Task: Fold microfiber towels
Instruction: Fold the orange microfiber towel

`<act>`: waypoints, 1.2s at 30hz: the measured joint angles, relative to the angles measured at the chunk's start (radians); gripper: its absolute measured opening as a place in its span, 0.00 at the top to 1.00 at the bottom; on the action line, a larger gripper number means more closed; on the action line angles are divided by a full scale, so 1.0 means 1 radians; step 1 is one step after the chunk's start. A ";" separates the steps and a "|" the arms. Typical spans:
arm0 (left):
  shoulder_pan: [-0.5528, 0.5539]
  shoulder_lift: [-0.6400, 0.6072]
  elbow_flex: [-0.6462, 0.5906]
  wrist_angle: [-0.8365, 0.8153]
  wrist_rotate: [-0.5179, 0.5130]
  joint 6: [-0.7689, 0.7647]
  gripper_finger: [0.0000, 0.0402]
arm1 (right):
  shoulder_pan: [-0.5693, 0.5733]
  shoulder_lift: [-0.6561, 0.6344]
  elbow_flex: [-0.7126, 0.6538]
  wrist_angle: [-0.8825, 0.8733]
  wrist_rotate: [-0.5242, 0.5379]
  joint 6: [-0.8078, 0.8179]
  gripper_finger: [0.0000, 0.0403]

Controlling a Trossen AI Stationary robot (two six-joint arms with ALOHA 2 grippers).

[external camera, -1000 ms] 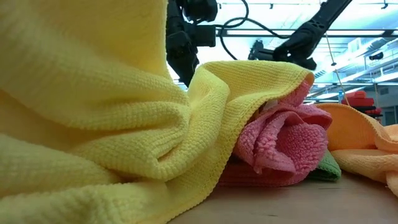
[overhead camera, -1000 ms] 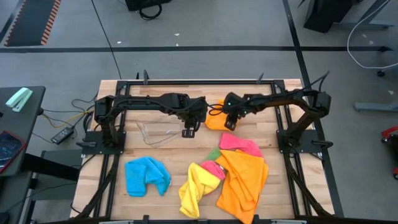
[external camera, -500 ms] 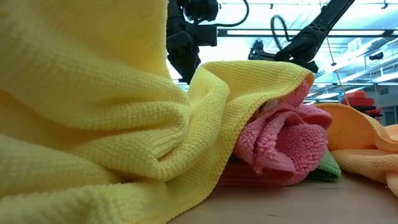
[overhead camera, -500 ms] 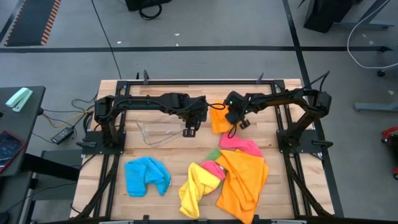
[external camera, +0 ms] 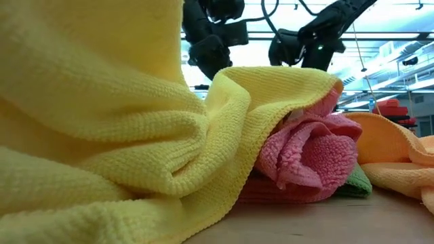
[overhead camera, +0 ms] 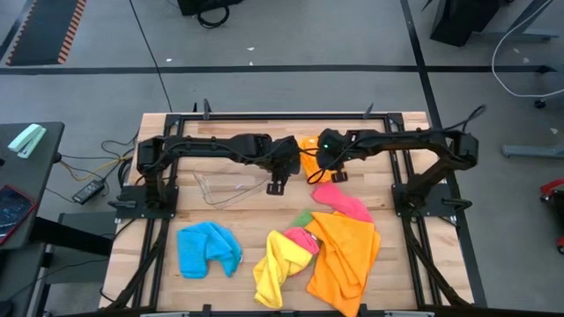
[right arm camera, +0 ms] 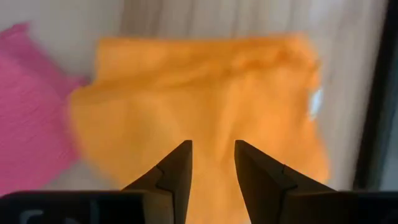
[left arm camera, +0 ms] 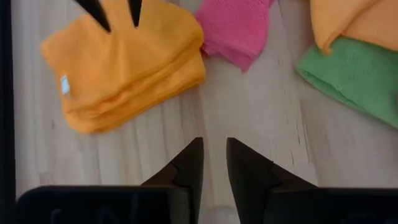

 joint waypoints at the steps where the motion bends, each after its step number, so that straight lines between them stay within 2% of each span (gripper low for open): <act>1: 0.003 0.009 0.000 0.018 0.002 0.008 0.78 | 0.006 -0.018 -0.004 -0.029 0.000 0.039 0.69; 7: 0.025 0.076 0.000 0.134 -0.002 0.061 0.72 | 0.040 -0.161 -0.078 -0.054 -0.030 0.272 0.71; 13: 0.012 0.140 0.000 0.256 -0.001 0.089 0.63 | 0.114 -0.283 -0.238 0.154 -0.043 0.374 0.71; 17: -0.011 0.185 0.000 0.329 -0.011 0.136 0.55 | 0.168 -0.309 -0.289 0.208 0.044 0.456 0.69; 23: -0.048 0.261 0.006 0.448 -0.104 0.212 0.47 | 0.217 -0.339 -0.294 0.207 0.166 0.600 0.70; 30: -0.059 0.346 0.082 0.454 -0.110 0.250 0.49 | 0.268 -0.406 -0.295 0.177 0.216 0.621 0.70; 36: -0.049 0.359 0.088 0.472 -0.143 0.262 0.53 | 0.284 -0.439 -0.298 0.170 0.241 0.657 0.70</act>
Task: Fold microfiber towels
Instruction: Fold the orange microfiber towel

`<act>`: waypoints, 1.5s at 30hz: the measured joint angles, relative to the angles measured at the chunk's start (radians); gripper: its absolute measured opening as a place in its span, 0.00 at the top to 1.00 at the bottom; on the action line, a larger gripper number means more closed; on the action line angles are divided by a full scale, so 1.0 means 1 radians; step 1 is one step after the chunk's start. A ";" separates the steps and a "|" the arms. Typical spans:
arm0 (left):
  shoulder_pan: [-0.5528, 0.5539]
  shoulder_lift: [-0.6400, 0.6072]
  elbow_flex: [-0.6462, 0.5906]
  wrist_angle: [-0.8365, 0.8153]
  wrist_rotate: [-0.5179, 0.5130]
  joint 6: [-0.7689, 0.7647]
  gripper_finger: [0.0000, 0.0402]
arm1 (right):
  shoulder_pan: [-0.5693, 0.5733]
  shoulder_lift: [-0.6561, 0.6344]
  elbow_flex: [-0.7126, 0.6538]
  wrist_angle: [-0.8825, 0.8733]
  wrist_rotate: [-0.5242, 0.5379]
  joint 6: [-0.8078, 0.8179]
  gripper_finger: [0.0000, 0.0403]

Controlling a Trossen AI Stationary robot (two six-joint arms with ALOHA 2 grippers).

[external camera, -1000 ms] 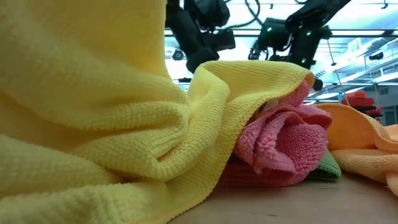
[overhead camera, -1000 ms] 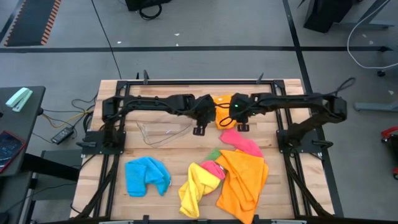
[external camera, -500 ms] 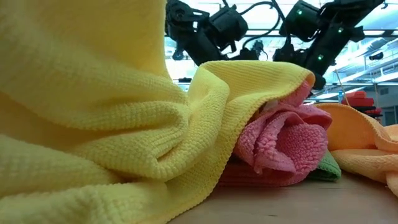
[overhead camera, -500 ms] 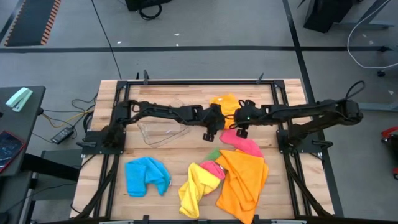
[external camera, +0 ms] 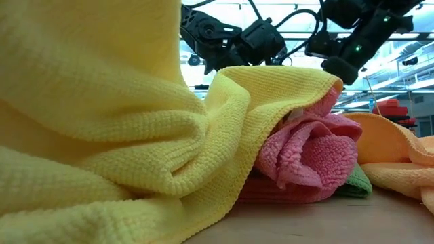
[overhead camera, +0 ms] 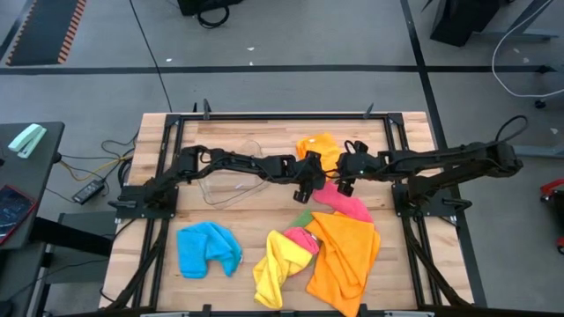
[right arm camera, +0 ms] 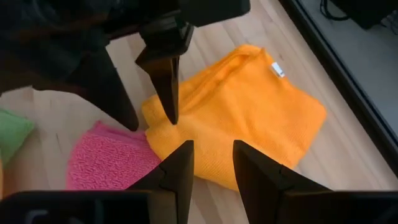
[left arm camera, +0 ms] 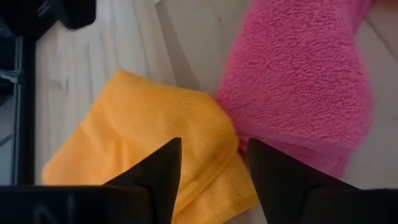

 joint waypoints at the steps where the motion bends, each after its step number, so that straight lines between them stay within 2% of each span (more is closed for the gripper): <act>1: 0.000 0.000 0.000 0.000 0.000 0.000 0.54 | 0.002 -0.001 -0.003 0.001 0.004 0.003 0.70; 10: 0.000 0.038 -0.002 0.022 0.012 0.026 0.58 | 0.003 -0.004 -0.062 0.052 0.009 0.046 0.70; 21: 0.012 0.041 -0.002 0.050 0.009 0.027 0.63 | 0.004 -0.004 -0.073 0.079 0.009 0.054 0.70; 25: 0.014 0.046 -0.002 0.057 0.009 0.022 0.71 | 0.004 -0.003 -0.073 0.078 0.005 0.053 0.70; 31: 0.013 0.043 -0.002 0.061 0.006 -0.001 0.96 | 0.024 -0.003 -0.073 0.081 -0.001 0.015 0.70; 38: 0.029 -0.066 0.000 0.043 -0.054 0.020 0.97 | 0.035 -0.003 -0.102 0.138 -0.003 -0.021 0.70; 45: 0.058 -0.127 0.000 0.032 -0.054 0.026 0.96 | 0.020 0.009 -0.217 0.376 -0.003 -0.023 0.70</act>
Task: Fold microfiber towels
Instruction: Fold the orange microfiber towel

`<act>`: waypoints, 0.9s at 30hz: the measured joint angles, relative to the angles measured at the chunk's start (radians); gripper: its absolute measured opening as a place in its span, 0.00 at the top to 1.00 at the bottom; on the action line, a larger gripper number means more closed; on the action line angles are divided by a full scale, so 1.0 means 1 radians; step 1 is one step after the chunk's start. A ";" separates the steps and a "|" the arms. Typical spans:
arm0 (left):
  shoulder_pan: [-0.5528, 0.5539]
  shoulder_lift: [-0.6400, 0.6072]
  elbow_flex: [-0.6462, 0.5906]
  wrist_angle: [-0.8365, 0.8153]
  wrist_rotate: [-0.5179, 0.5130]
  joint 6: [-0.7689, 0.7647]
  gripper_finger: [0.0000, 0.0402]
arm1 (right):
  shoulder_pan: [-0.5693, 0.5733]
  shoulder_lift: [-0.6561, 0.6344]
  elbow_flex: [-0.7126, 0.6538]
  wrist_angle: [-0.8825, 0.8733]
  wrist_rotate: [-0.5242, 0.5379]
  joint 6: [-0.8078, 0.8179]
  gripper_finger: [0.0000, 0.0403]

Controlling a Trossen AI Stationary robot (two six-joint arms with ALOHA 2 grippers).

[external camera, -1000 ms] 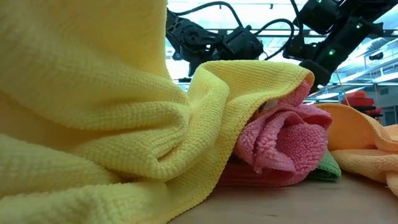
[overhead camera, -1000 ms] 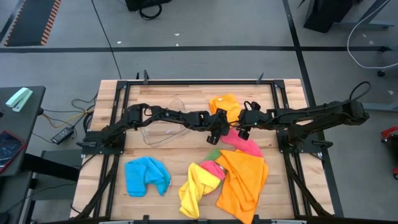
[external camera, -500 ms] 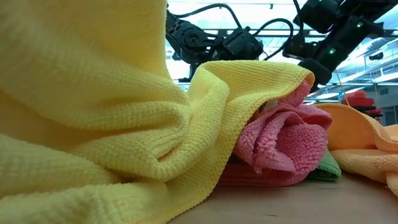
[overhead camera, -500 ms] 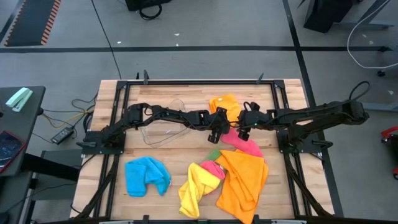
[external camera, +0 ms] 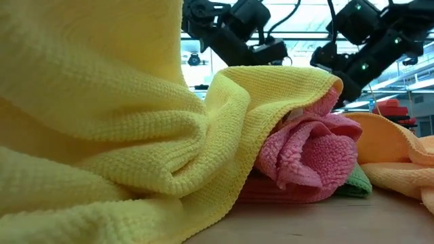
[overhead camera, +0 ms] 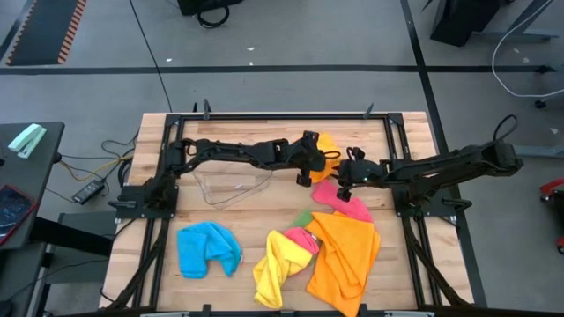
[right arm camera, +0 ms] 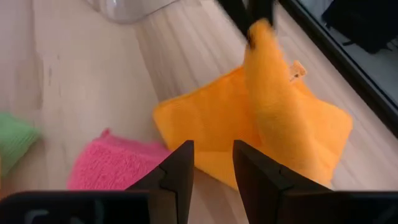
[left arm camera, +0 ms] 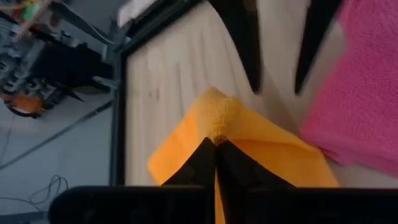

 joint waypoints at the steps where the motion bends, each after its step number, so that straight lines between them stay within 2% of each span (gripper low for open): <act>1: 0.003 0.000 -0.001 -0.009 0.001 0.000 0.95 | 0.000 0.009 -0.016 0.028 -0.002 -0.010 0.70; 9: 0.008 0.010 -0.002 -0.012 0.002 0.001 0.98 | -0.009 0.197 -0.043 0.212 -0.023 -0.189 0.70; 16: 0.008 0.010 -0.001 -0.004 0.002 0.002 0.94 | -0.009 0.375 0.034 0.244 0.149 -0.396 0.70; 23: 0.008 0.010 -0.001 0.010 0.002 0.000 0.98 | -0.010 0.486 0.115 0.243 0.193 -0.430 0.70; 27: 0.008 0.010 -0.001 0.011 0.002 -0.005 0.96 | -0.042 0.512 0.143 0.234 0.207 -0.447 0.70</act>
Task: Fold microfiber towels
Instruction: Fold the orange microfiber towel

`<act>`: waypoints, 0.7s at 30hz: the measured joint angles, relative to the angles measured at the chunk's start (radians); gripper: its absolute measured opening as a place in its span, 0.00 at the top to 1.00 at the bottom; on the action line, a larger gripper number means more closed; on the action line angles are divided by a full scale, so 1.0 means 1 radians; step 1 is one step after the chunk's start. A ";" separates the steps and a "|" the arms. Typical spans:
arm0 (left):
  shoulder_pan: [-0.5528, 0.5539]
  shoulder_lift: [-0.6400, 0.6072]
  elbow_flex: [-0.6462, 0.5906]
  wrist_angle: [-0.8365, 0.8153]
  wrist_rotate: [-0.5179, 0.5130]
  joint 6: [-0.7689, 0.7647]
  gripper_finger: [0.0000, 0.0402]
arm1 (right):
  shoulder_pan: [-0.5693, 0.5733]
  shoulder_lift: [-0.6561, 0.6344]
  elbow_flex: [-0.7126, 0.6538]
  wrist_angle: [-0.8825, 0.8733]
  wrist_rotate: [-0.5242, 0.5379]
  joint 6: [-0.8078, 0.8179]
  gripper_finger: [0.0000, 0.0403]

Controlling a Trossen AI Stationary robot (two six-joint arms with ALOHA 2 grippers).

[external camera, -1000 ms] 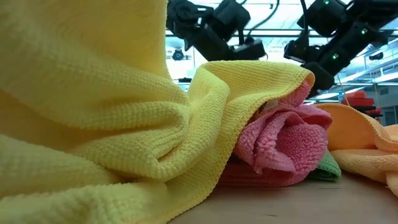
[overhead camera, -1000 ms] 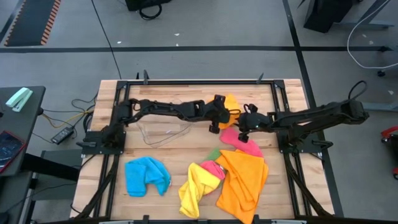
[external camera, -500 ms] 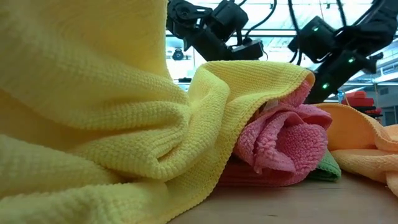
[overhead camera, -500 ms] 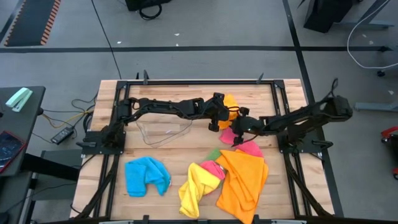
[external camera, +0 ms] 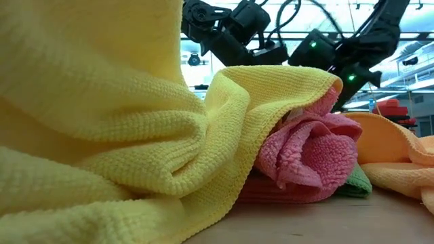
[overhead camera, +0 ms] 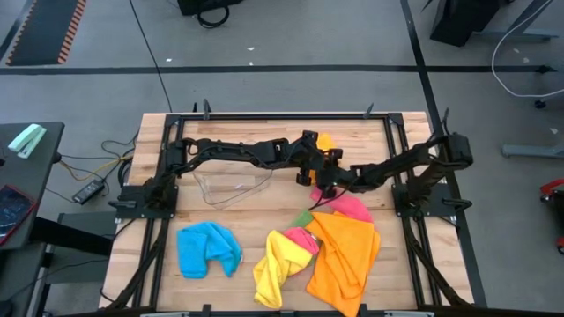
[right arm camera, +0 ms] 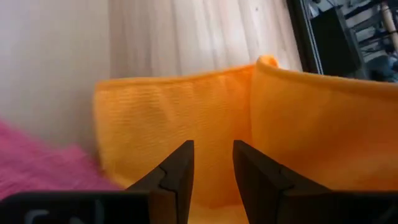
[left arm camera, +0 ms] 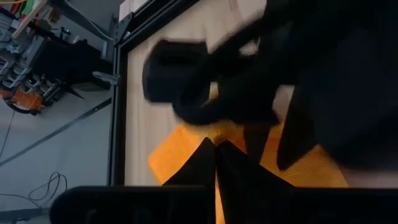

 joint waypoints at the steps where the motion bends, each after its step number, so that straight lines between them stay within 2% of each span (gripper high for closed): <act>1: 0.000 0.000 0.000 -0.001 0.000 -0.001 0.95 | -0.014 0.004 0.001 -0.015 0.005 0.001 0.70; 7: 0.003 0.000 0.000 -0.020 0.000 -0.028 0.95 | -0.077 0.022 0.005 -0.137 0.005 0.051 0.70; 12: 0.017 0.000 0.000 -0.041 0.001 -0.044 0.98 | -0.038 -0.021 0.005 -0.227 0.001 0.074 0.70; 17: 0.028 0.000 0.000 -0.067 0.002 -0.056 0.94 | -0.002 -0.079 0.004 -0.317 0.006 0.119 0.70; 21: 0.028 0.000 0.000 -0.069 0.045 -0.075 0.96 | 0.021 -0.130 0.004 -0.374 0.073 0.158 0.70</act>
